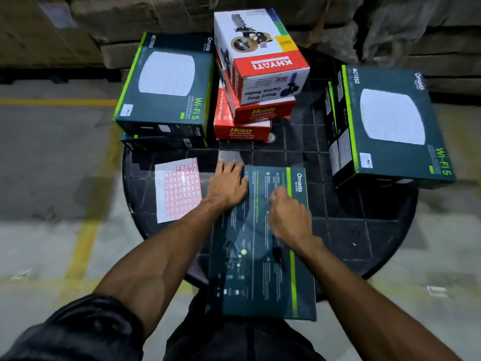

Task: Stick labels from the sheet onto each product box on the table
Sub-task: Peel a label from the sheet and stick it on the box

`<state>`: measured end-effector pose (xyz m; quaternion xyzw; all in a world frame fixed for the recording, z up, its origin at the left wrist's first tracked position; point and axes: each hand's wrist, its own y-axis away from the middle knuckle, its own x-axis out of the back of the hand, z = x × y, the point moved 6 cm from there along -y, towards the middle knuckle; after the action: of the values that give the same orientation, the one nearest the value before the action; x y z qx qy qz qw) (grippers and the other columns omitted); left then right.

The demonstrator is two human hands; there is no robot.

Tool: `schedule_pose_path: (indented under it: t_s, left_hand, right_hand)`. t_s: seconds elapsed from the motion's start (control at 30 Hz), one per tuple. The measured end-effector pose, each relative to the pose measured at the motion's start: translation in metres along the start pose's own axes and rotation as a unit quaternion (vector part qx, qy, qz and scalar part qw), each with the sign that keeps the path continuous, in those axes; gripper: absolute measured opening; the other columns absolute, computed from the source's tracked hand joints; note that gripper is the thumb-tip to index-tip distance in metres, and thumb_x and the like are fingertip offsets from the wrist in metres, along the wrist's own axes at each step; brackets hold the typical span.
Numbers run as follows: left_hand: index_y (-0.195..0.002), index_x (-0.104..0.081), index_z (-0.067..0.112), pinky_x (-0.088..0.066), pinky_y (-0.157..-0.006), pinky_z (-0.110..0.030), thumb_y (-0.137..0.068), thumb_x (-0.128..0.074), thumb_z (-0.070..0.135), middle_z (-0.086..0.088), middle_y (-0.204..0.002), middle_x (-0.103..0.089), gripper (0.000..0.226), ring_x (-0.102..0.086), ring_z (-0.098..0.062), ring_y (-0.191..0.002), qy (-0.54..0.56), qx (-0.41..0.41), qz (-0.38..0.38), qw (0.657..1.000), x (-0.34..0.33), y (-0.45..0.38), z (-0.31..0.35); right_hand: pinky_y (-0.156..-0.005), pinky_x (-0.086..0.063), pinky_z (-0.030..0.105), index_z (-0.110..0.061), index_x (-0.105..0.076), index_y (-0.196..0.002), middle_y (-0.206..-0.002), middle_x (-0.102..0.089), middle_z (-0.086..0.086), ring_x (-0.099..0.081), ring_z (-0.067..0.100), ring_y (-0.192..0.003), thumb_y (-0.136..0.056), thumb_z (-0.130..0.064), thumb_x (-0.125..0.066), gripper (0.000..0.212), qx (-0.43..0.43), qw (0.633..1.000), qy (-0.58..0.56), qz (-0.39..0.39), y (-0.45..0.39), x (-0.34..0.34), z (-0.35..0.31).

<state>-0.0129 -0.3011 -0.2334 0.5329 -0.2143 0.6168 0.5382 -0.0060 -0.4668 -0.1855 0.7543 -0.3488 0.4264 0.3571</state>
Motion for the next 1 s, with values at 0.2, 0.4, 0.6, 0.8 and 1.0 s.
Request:
schedule_pose_path:
  t_s: [0.2,0.4,0.6,0.8,1.0]
  left_hand:
    - [-0.155,-0.008,0.012,-0.004,-0.121,-0.045,-0.103,-0.033,0.042,-0.010,-0.161,-0.011,0.065,0.004,-0.037,-0.148,-0.035,0.022,-0.006,0.999,-0.017,0.014,0.000]
    - [-0.155,-0.006,0.012,-0.007,-0.121,-0.048,-0.103,-0.034,0.043,-0.011,-0.162,-0.008,0.067,0.005,-0.036,-0.148,-0.035,0.027,-0.018,0.999,-0.023,0.028,-0.001]
    - [-0.155,-0.005,0.015,-0.005,-0.120,-0.046,-0.104,-0.027,0.043,-0.006,-0.163,-0.005,0.062,0.008,-0.031,-0.149,-0.030,0.015,-0.016,0.999,-0.031,0.053,-0.003]
    - [-0.154,-0.011,0.015,-0.002,-0.121,-0.045,-0.102,-0.022,0.044,-0.008,-0.161,-0.012,0.060,0.000,-0.025,-0.150,-0.067,0.002,0.033,0.997,-0.038,0.059,0.000]
    - [-0.154,-0.012,0.017,-0.013,-0.120,-0.048,-0.098,-0.013,0.047,-0.006,-0.161,-0.013,0.064,-0.003,-0.024,-0.150,-0.056,-0.007,0.059,0.997,-0.044,0.062,-0.007]
  right_hand:
    - [-0.065,-0.044,0.044,-0.012,-0.045,-0.095,-0.083,-0.060,0.009,-0.055,0.031,-0.076,-0.099,-0.013,-0.035,0.011,0.082,0.995,-0.012,0.051,-0.069,0.014,0.018]
    - [-0.068,-0.046,0.044,-0.013,-0.046,-0.094,-0.077,-0.058,0.006,-0.055,0.027,-0.073,-0.097,-0.006,-0.040,0.009,0.088,0.996,-0.012,0.030,-0.065,-0.002,0.020]
    - [-0.069,-0.039,0.035,-0.016,-0.040,-0.092,-0.066,-0.046,-0.003,-0.049,0.020,-0.062,-0.100,-0.009,-0.038,0.011,0.071,0.996,0.010,0.045,-0.048,-0.010,0.026]
    - [-0.073,-0.040,0.040,-0.017,-0.041,-0.091,-0.076,-0.053,0.000,-0.050,0.025,-0.070,-0.105,-0.019,-0.032,0.016,0.072,0.996,0.041,0.042,-0.054,-0.013,0.021]
    - [-0.070,-0.050,0.044,-0.016,-0.043,-0.092,-0.086,-0.061,0.005,-0.058,0.027,-0.075,-0.100,-0.015,-0.041,0.008,0.105,0.990,0.090,0.012,-0.060,-0.022,0.008]
